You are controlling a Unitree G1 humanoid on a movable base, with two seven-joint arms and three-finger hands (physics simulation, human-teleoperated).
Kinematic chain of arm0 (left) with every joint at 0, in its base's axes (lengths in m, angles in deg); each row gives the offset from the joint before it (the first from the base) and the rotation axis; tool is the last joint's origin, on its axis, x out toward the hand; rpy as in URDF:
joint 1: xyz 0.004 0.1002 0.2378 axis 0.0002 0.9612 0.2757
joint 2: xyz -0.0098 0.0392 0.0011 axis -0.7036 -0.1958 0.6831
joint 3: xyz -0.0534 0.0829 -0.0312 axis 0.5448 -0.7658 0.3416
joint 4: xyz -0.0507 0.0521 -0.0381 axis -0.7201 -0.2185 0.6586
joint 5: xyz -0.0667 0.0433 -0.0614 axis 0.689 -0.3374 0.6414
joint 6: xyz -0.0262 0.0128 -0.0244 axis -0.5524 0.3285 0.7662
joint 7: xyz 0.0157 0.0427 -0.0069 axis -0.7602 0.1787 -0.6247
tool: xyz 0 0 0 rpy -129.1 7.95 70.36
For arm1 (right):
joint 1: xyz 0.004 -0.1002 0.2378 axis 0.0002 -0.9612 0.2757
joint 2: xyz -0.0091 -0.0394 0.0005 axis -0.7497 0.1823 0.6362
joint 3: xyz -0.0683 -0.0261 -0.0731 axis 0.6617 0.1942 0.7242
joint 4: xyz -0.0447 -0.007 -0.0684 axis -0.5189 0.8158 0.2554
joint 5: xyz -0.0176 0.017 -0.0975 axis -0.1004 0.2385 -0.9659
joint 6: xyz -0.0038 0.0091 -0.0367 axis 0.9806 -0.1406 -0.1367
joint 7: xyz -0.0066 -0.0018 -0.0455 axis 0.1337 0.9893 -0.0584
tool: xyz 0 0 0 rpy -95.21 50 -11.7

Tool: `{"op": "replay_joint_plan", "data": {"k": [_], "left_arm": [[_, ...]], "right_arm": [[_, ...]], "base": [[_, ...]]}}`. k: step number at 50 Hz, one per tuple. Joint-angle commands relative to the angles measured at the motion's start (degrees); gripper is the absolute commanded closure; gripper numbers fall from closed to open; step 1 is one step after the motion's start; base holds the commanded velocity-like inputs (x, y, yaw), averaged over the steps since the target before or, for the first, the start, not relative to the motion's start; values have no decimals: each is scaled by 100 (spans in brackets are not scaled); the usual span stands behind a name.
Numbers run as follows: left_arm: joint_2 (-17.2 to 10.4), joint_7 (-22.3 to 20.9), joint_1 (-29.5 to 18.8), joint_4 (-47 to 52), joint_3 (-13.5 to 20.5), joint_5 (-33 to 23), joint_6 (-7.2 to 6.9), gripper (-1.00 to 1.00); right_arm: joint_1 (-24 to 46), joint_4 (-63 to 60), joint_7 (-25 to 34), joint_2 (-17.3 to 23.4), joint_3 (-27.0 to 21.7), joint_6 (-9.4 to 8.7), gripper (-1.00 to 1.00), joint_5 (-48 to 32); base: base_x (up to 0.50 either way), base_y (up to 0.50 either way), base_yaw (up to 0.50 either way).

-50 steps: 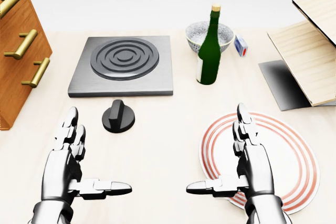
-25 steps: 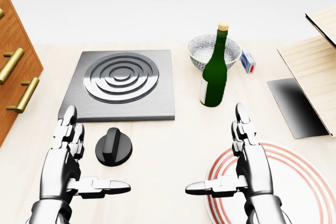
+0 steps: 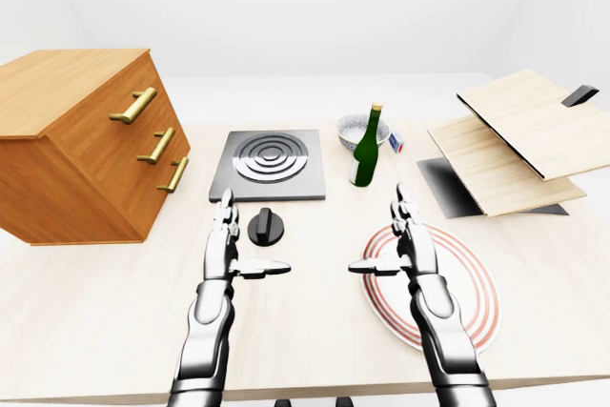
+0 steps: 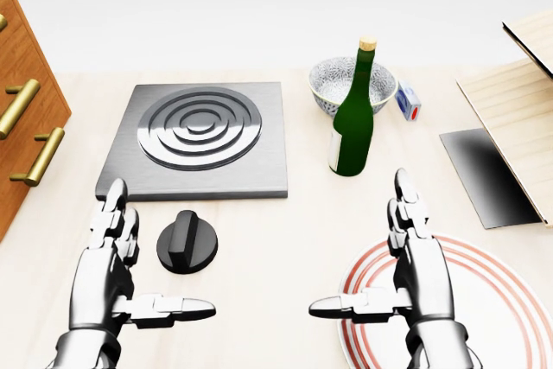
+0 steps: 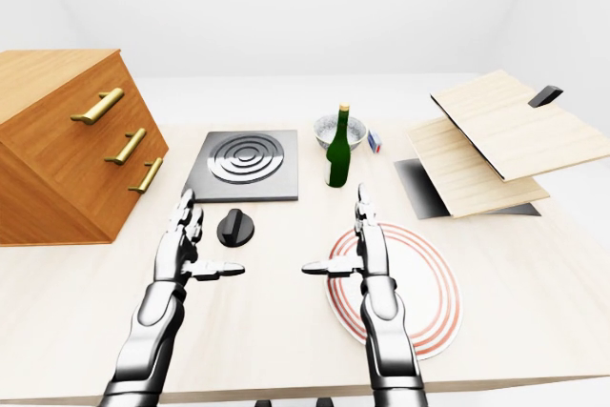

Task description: Turn on the stove.

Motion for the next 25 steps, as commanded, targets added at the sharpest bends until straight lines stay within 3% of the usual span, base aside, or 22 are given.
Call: {"op": "replay_joint_plan", "data": {"k": [1, 10, 25], "left_arm": [[5, 79, -277, -858, -25, -42, 368, -100], [-3, 148, -654, -2011, -26, -10, 411, -100], [123, 191, -662, -2724, -213, -153, 411, -100]], "right_arm": [[-10, -167, 25, 23, -74, -152, -100, 96], [-9, -269, 37, 37, -128, -257, -100, 153], [26, -284, 58, 54, -174, -312, -100, 213]], "base": [[0, 0, 0], [0, 0, 0], [0, 0, 0]]}}
